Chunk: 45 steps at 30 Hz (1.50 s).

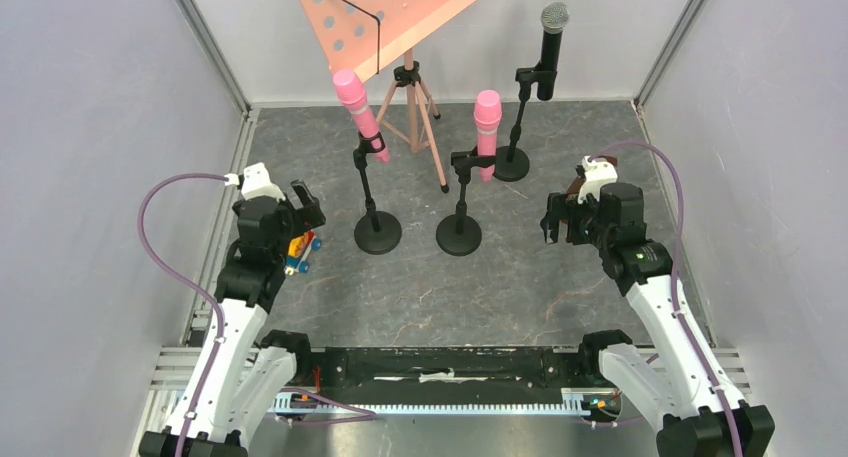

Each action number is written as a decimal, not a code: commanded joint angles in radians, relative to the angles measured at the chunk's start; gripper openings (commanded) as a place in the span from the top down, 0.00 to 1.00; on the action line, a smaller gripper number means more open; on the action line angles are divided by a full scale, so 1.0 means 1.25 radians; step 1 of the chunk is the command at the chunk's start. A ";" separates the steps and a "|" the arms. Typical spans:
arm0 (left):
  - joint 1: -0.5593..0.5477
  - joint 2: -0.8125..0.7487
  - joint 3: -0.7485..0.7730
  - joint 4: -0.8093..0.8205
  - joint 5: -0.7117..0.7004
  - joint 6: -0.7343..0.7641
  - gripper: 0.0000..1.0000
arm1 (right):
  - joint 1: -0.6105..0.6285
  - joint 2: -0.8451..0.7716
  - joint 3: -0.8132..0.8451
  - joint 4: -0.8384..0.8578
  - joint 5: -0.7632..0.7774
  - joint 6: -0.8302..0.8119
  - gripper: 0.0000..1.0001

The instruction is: Remove the microphone from the stand

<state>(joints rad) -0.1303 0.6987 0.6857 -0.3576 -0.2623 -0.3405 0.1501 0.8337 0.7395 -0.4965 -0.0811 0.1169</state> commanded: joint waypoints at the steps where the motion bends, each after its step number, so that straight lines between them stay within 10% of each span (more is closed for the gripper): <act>1: 0.004 -0.020 0.013 -0.004 -0.051 -0.090 0.00 | -0.001 0.005 0.024 0.011 -0.015 0.001 0.02; 7: 0.005 -0.062 -0.006 0.028 0.179 -0.071 0.00 | -0.001 -0.026 -0.011 0.071 -0.047 0.003 0.02; 26: 0.005 -0.190 -0.158 0.110 0.431 -0.190 0.00 | 0.070 0.001 -0.104 0.248 -0.251 0.017 0.16; 34: 0.005 -0.090 -0.197 0.316 0.506 -0.241 0.00 | 0.217 0.042 -0.139 0.346 -0.171 0.064 0.17; 45: 0.004 -0.110 -0.190 0.265 0.508 -0.197 0.00 | 0.307 0.121 -0.245 0.669 -0.079 0.131 0.22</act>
<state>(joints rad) -0.1284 0.5678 0.4374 -0.0288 0.3428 -0.5938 0.4938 0.9531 0.4698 0.1081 -0.2684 0.2642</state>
